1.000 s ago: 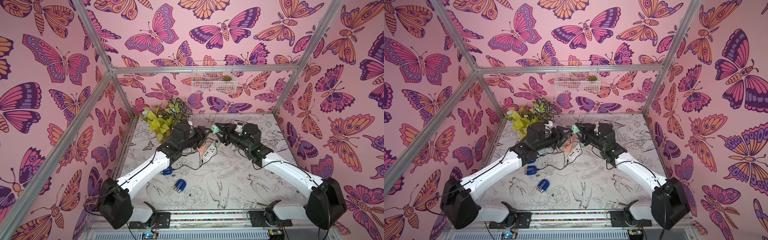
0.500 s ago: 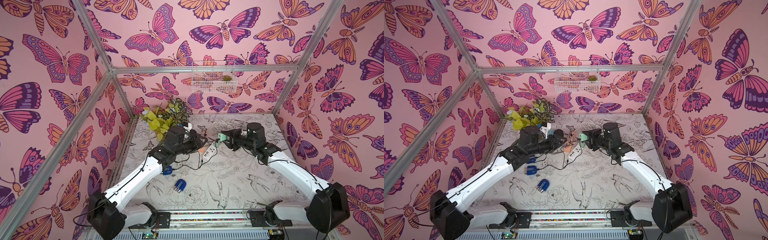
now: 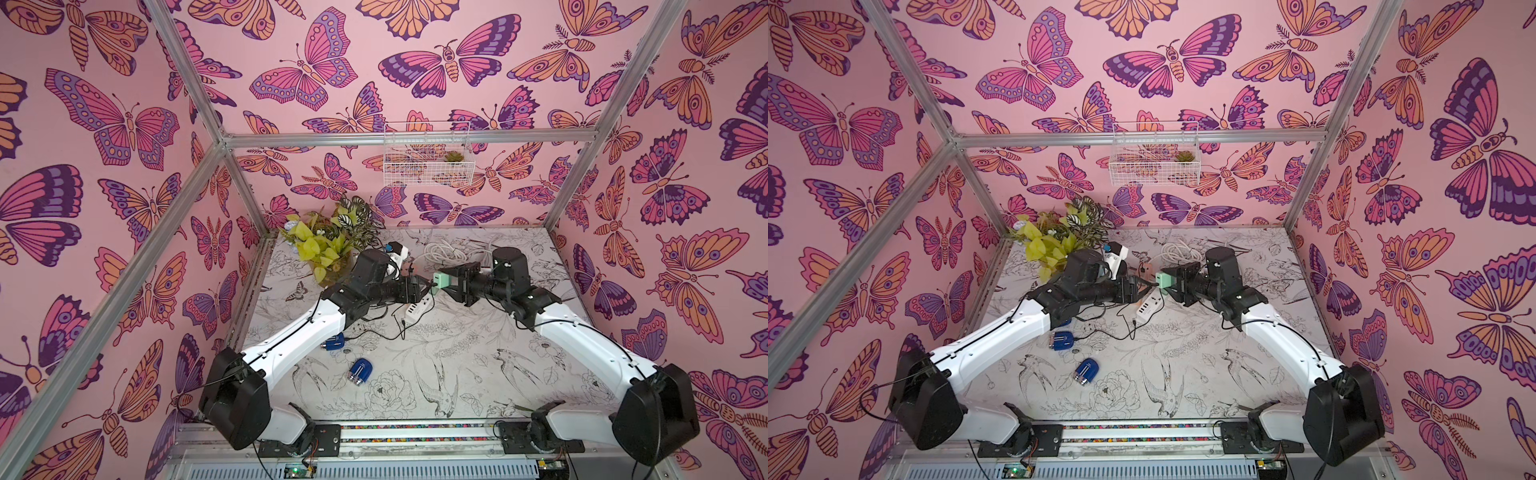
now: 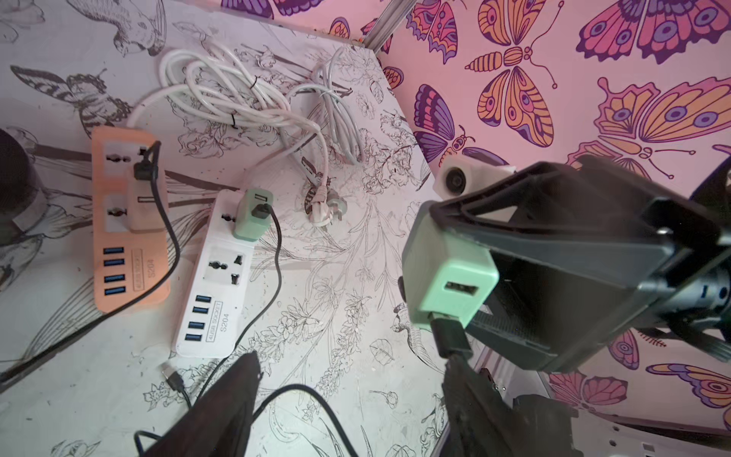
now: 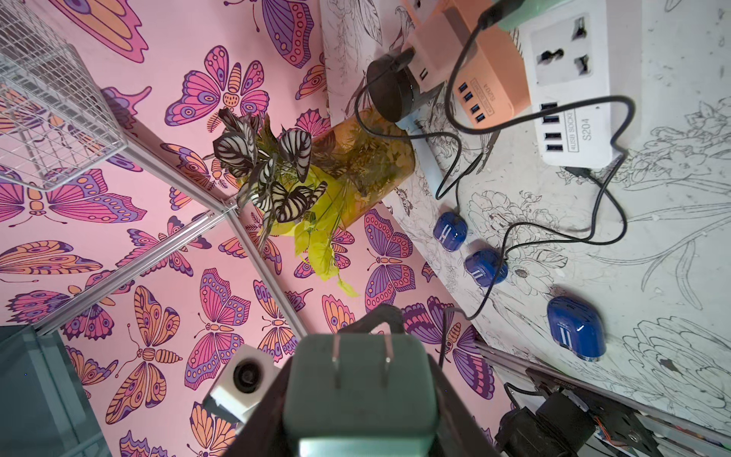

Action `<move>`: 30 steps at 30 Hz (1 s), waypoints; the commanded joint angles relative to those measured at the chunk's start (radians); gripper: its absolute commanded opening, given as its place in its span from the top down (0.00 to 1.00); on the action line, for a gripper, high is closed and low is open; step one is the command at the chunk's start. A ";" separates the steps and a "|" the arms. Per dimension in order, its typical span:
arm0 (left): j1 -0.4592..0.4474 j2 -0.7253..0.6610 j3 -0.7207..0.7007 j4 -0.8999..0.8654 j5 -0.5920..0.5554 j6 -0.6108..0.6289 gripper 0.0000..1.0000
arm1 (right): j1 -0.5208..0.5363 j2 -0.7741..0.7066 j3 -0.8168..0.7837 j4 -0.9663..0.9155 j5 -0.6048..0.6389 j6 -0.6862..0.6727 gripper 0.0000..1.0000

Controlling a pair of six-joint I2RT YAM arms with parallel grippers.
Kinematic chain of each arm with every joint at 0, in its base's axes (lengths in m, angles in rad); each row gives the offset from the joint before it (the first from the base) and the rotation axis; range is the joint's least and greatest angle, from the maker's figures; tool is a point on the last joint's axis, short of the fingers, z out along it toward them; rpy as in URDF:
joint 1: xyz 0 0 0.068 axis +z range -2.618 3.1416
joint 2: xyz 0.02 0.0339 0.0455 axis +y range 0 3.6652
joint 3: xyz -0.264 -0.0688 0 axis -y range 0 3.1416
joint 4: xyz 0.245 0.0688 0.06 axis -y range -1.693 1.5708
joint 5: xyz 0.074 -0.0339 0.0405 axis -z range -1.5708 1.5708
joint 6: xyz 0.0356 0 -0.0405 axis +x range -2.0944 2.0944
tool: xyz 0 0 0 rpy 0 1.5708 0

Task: Charge the electric shaver
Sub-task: Insert the plug into the socket.

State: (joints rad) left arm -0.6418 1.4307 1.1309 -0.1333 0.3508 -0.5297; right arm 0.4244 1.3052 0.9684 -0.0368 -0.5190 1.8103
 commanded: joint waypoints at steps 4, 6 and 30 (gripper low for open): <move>-0.020 -0.026 -0.028 0.119 0.027 0.017 0.24 | 0.004 0.009 0.009 -0.015 -0.024 0.009 1.00; -0.021 -0.039 -0.037 0.140 0.020 -0.004 0.24 | 0.004 0.011 0.009 -0.022 -0.025 0.005 1.00; -0.016 -0.011 -0.016 0.093 0.134 -0.078 0.51 | 0.004 -0.008 -0.013 0.013 0.007 0.055 1.00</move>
State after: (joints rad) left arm -0.6537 1.4105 1.1030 -0.0513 0.4564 -0.6182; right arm 0.4213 1.3052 0.9600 -0.0410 -0.5209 1.8580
